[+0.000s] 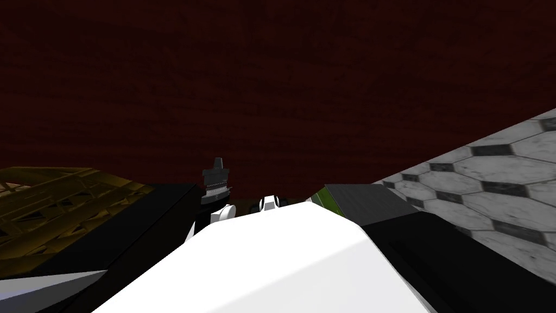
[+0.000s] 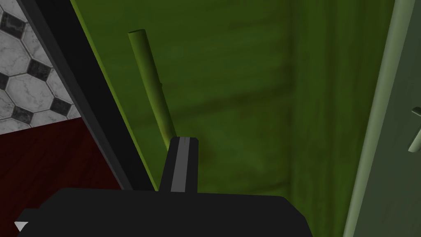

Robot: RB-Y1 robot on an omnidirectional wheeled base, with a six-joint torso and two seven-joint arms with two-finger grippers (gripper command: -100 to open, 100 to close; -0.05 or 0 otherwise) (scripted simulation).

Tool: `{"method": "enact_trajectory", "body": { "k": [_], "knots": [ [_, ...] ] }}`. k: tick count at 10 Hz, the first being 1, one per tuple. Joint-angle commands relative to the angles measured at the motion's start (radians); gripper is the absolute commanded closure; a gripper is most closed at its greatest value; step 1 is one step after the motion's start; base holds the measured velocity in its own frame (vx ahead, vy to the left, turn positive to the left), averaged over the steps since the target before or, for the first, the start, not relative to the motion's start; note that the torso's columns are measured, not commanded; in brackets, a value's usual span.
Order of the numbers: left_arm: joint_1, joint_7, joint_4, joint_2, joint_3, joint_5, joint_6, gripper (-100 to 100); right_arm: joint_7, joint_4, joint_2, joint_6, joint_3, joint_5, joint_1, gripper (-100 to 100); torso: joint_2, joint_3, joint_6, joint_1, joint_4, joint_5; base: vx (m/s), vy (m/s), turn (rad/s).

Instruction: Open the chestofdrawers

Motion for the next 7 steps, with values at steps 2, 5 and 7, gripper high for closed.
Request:
{"method": "enact_trajectory", "body": {
  "k": [2,5,7],
  "knots": [
    [0.0,0.0,0.0,0.0,0.0,0.0,0.0,0,0.018,-0.03,0.019,-0.016,-0.061,0.101,0.019,100,0.001,0.0,-0.002,0.003,0.0,0.001,0.048,0.001,-0.129],
    [0.0,0.0,0.0,0.0,0.0,0.0,0.0,0,0.028,-0.048,0.033,-0.026,-0.103,0.181,0.032,100,0.002,0.001,-0.002,0.003,0.001,0.001,0.044,0.01,-0.11],
    [0.0,0.0,0.0,0.0,0.0,0.0,0.0,0,0.028,-0.048,0.033,-0.026,-0.103,0.222,0.032,100,0.0,0.0,-0.001,0.002,0.0,0.001,0.039,0.011,-0.086]
  ]
}}
